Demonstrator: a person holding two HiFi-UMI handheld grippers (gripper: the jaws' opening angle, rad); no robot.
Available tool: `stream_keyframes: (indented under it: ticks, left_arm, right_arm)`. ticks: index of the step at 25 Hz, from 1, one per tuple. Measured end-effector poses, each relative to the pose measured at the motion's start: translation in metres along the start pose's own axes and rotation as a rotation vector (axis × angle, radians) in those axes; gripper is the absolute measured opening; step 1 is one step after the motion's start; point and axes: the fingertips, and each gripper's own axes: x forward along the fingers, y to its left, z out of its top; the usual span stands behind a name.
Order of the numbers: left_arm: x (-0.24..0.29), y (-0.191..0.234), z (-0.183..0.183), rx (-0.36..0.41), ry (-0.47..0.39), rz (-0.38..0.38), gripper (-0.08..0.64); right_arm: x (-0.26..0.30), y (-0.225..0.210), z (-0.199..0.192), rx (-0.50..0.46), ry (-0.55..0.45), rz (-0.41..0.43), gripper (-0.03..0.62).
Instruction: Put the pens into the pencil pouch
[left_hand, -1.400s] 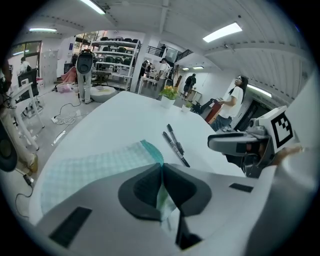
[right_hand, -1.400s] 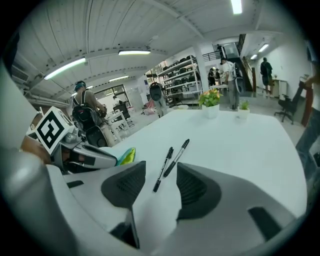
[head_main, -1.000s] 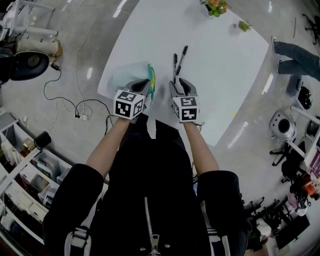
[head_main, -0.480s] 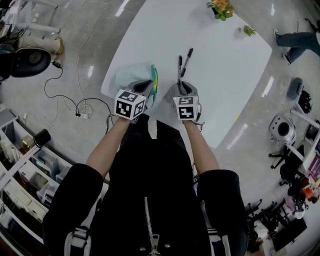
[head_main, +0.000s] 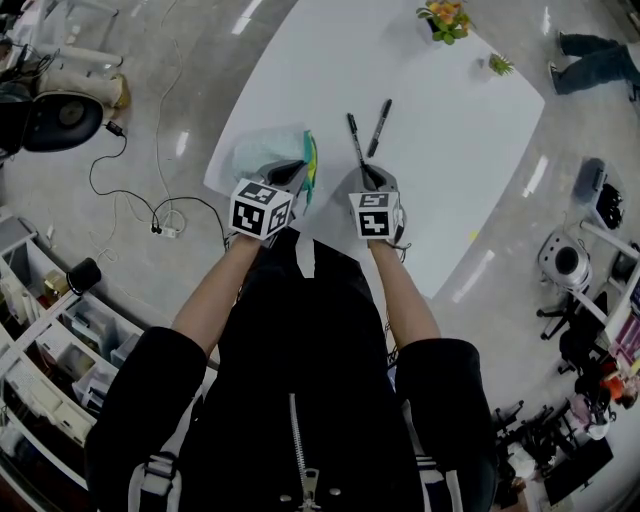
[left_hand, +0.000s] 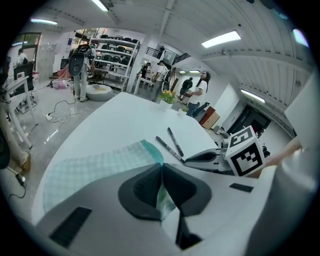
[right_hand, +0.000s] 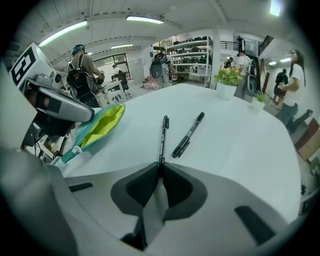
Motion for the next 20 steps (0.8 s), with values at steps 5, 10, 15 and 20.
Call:
stream_keyframes:
  ticks: [5, 10, 15, 20]
  left_arm:
    - [-0.002, 0.001, 0.002, 0.003, -0.004, 0.004, 0.035]
    - [0.000, 0.003, 0.003, 0.004, -0.006, 0.010, 0.035]
    - [-0.001, 0.003, 0.004, 0.006, -0.009, 0.014, 0.035]
    - [0.000, 0.002, 0.003, 0.005, -0.013, 0.020, 0.035]
  right_arm:
    - [-0.006, 0.003, 0.012, 0.001, -0.047, 0.025, 0.041]
    - [-0.017, 0.006, 0.022, -0.030, -0.088, 0.080, 0.040]
    - [-0.030, 0.003, 0.025, -0.093, -0.101, 0.113, 0.040]
    - [-0.044, -0.001, 0.023, -0.168, -0.099, 0.163, 0.040]
